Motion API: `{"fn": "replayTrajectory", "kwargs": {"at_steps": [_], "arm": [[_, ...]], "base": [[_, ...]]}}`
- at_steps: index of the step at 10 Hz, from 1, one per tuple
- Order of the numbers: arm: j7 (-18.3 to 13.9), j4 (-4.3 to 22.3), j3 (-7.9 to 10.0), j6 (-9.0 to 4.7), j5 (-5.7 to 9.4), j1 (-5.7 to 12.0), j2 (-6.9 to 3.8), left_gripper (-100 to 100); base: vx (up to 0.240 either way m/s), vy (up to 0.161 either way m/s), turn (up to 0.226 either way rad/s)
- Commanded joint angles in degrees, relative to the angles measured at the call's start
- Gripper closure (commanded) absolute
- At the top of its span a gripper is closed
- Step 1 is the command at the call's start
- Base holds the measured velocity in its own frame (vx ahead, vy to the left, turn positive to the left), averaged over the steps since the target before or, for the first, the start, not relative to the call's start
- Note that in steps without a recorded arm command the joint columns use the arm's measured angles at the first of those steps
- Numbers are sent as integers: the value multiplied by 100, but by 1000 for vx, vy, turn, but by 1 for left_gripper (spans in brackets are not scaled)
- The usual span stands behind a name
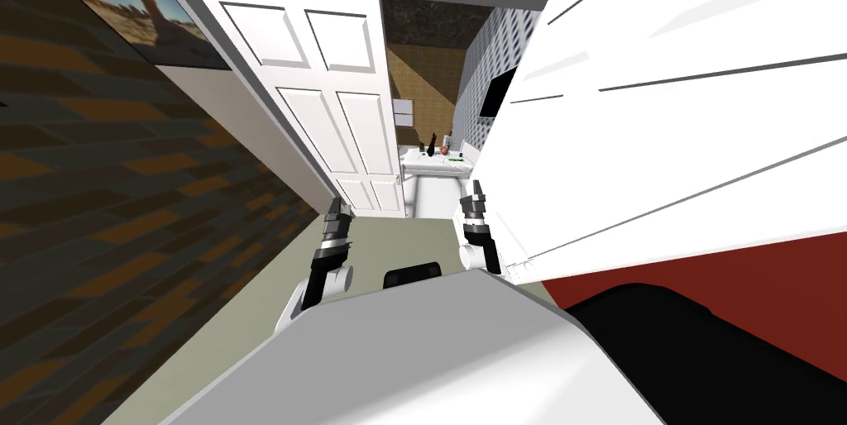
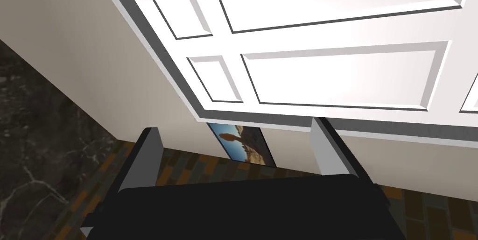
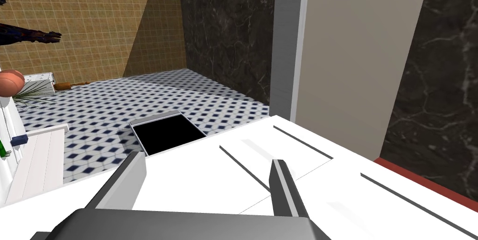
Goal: Pull the door open
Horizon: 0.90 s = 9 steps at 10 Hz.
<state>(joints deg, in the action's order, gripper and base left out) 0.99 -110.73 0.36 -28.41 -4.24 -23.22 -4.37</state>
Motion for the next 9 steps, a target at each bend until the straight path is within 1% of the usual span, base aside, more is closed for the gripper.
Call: {"fn": "replayTrajectory", "kwargs": {"at_steps": [1,9], "arm": [[-51,258,3,-72,34,74,-43,-100],[-283,1566,7,-436,201,456,-237,-100]], "base": [[92,-22,-59],[99,-17,-66]]}}
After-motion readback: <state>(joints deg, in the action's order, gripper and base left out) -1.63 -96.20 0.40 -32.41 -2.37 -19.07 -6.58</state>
